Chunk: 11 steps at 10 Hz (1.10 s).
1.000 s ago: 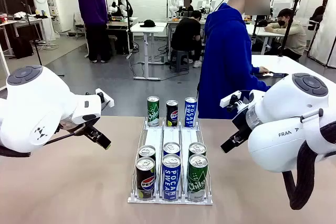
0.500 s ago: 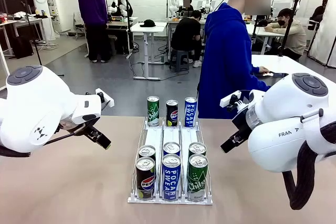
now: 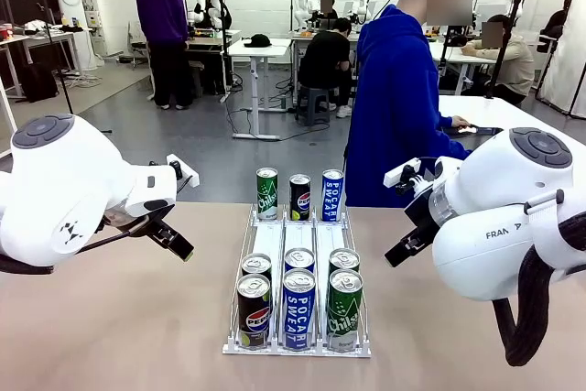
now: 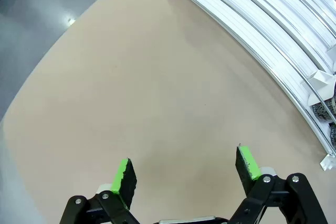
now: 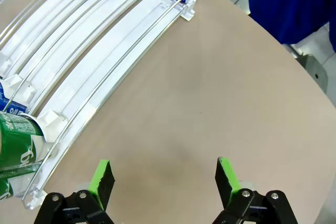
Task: Retrieve and hand over the desired beverage to the person.
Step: Pick up a can of the same type that the person held from the Automatic Can Dispenser.
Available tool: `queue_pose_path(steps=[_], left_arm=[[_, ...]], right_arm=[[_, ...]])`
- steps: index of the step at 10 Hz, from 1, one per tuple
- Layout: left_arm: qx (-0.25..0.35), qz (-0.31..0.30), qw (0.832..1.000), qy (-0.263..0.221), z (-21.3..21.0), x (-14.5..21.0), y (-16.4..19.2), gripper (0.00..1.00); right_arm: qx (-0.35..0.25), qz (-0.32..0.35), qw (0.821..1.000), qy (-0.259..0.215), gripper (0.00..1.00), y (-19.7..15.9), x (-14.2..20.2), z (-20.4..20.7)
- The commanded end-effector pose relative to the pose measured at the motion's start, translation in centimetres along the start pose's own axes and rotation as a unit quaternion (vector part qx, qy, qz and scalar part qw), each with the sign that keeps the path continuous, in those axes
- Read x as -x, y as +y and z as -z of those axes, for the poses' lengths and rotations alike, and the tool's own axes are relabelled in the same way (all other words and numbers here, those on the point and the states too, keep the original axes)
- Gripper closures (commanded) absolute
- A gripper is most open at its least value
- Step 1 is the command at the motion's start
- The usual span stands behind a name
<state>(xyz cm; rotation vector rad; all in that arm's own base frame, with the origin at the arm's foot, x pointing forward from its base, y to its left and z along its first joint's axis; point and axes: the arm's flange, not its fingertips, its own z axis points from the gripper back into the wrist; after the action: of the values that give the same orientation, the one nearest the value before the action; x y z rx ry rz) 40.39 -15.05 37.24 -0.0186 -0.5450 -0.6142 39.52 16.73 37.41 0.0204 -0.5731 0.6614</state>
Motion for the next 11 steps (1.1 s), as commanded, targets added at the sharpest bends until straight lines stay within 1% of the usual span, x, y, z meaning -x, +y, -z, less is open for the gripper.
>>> queue_pose_path(steps=[1,9,10,11], left_arm=[[0.0,-0.001,1.0,0.0,0.0,0.0,0.0,0.0],[0.0,-0.001,1.0,0.0,0.0,0.0,0.0,0.0],[0.0,0.0,1.0,0.0,0.0,0.0,0.0,0.0],[0.004,0.001,0.999,-0.032,-3.6,-0.9,-1.1,0.0]], right_arm=[[0.0,0.0,1.0,0.0,0.0,0.0,0.0,0.0],[0.0,0.0,1.0,0.0,0.0,0.0,0.0,0.0],[0.018,-0.02,1.0,-0.01,0.0,1.2,0.2,-2.1],[0.045,-0.032,0.998,-0.024,0.0,2.5,0.0,-4.9]])
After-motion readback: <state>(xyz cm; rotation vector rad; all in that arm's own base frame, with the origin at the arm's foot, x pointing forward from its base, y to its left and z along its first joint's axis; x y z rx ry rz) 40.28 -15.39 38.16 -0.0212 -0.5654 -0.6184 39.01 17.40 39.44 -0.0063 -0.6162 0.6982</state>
